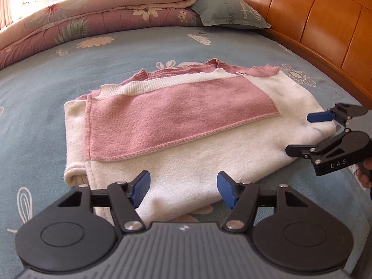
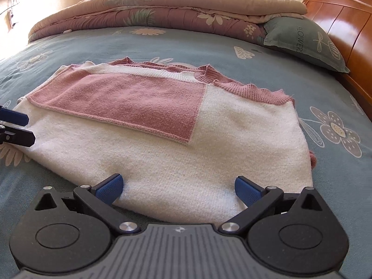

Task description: Fold clothes

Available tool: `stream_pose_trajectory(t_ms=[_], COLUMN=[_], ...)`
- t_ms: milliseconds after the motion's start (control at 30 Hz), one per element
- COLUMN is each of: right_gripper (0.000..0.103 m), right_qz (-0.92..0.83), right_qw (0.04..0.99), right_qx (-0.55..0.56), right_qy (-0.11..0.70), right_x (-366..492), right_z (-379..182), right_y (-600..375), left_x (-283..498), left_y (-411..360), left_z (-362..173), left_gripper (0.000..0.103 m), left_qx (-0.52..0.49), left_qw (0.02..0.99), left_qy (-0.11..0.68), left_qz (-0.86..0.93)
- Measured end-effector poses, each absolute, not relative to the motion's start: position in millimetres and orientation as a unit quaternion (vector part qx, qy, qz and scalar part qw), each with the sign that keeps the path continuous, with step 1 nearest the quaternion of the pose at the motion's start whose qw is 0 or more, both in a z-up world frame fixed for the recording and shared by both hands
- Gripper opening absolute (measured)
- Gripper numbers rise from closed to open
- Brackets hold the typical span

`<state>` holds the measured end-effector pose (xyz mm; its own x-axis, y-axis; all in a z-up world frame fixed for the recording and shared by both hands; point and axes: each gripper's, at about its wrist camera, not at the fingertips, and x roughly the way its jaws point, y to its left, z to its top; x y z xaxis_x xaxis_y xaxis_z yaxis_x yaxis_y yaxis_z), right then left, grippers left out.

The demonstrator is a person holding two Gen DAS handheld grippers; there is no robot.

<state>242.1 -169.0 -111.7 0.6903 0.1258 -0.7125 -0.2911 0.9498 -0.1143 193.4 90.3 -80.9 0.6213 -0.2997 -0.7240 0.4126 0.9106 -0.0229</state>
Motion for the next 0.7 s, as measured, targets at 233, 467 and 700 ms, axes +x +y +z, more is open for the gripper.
stream_pose_trajectory(t_ms=[233,467,700], right_gripper=[0.103,0.103,0.103], right_qz=[0.162,0.165,0.185], right_qw=[0.856,0.775,0.8], right_qx=[-0.382,-0.539,-0.507], right_qy=[0.308,0.287,0.263], right_x=[197,178,204], right_z=[-102,-129,-125], right_y=[-162,-167,-132], left_x=[168,176,204], left_y=[56,39,-3], left_z=[-78,-107,-117], left_gripper=[0.064,0.064,0.064], left_qx=[0.322,0.436,0.431], left_qw=[0.864,0.815,0.822], left_qy=[0.329,0.33,0.309], left_qz=[-0.203,-0.189,-0.207])
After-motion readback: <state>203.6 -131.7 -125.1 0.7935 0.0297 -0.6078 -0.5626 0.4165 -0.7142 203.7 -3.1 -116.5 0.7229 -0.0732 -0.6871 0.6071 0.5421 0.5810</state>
